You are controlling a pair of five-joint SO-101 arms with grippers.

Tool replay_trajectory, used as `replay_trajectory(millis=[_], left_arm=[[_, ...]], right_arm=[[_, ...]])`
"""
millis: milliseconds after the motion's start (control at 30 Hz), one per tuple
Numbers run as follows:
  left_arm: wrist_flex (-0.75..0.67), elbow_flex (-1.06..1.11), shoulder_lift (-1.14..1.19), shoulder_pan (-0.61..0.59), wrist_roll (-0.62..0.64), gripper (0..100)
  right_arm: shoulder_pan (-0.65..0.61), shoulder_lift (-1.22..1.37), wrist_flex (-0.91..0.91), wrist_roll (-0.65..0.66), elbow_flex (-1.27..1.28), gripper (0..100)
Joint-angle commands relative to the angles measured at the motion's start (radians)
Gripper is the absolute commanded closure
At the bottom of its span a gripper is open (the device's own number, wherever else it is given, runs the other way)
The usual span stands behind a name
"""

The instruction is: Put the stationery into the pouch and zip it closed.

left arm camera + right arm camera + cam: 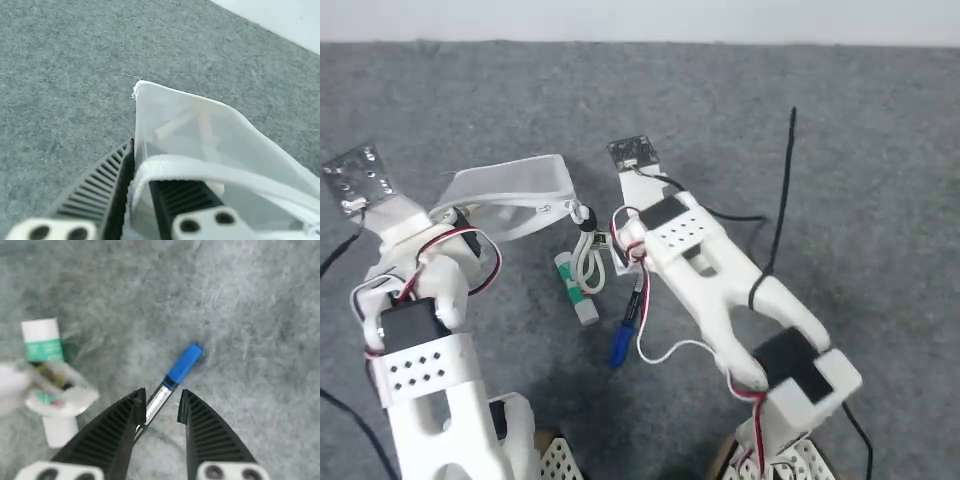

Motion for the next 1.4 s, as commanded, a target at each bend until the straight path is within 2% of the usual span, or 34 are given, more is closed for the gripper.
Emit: replay_trajectory(millis=[0, 400, 633, 933, 1133, 1367], left_arm=[[-0.034, -0.048, -0.008, -0.005, 0.020, 99], [-0.034, -0.048, -0.008, -0.005, 0.020, 99], [-0.034, -0.048, -0.008, -0.005, 0.020, 99], [-0.034, -0.048, -0.008, -0.005, 0.020, 99], [-0.034, -0.048, -0.008, -0.003, 0.020, 99], [-0.032, -0.050, -0.008, -0.002, 0.020, 99]], right_arm=[[0.035, 0.030, 0.008, -0.023, -0.098, 89.3], [0.062, 0.236, 0.015, -0.018, -0.218, 89.4], [0.064, 0.360, 0.203, -0.021, -0.402, 99.5], [0.071, 0.461, 0.483, -0.018, -0.660, 99.1], [0.071, 0.461, 0.561, -0.017, -0.718, 99.1], [0.070, 0.458, 0.568, -0.017, -0.718, 99.1]])
